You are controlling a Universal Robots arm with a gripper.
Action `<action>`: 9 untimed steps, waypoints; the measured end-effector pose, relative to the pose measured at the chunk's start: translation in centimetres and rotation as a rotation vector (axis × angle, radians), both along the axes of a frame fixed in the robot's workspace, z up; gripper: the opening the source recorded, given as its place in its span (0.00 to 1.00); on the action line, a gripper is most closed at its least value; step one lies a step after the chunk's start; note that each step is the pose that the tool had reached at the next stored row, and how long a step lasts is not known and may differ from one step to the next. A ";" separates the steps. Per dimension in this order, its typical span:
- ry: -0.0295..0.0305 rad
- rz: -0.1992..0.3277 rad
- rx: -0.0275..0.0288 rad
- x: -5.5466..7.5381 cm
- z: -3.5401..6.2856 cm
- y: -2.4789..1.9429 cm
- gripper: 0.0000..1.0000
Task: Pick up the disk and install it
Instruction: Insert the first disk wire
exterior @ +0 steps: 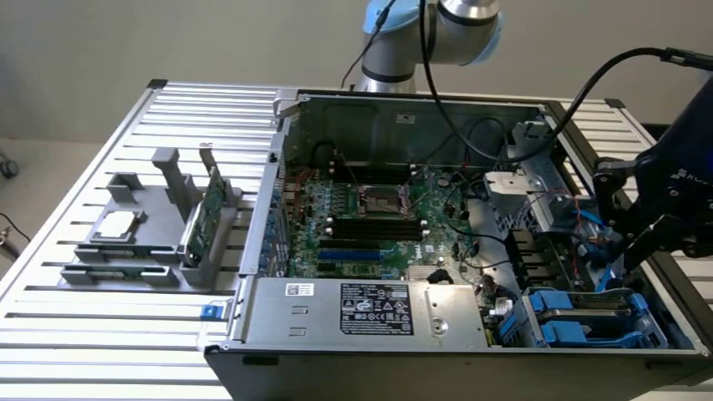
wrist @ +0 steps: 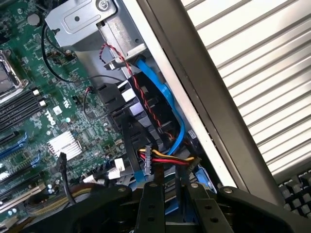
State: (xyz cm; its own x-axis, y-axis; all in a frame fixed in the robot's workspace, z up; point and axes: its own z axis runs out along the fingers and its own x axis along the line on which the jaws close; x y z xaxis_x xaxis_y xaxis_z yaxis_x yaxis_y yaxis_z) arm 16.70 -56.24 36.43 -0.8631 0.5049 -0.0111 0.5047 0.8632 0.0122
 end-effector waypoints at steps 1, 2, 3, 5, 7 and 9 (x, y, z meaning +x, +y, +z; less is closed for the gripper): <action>0.0000 -0.004 0.0001 0.0 -0.01 0.03 0.26; 0.0000 -0.009 0.0001 0.0 -0.01 0.03 0.31; 0.0000 -0.017 0.0000 0.0 0.00 0.03 0.37; 0.0000 -0.036 0.0000 0.0 0.00 0.04 0.37; 0.0000 -0.060 -0.0001 0.0 0.00 0.04 0.44; 0.0000 -0.084 -0.0002 0.0 0.01 0.03 0.44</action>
State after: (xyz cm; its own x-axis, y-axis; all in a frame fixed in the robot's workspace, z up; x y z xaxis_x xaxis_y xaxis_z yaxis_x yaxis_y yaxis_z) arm 16.70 -56.20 36.43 -0.8176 0.5757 -0.0112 0.5756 0.8177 0.0120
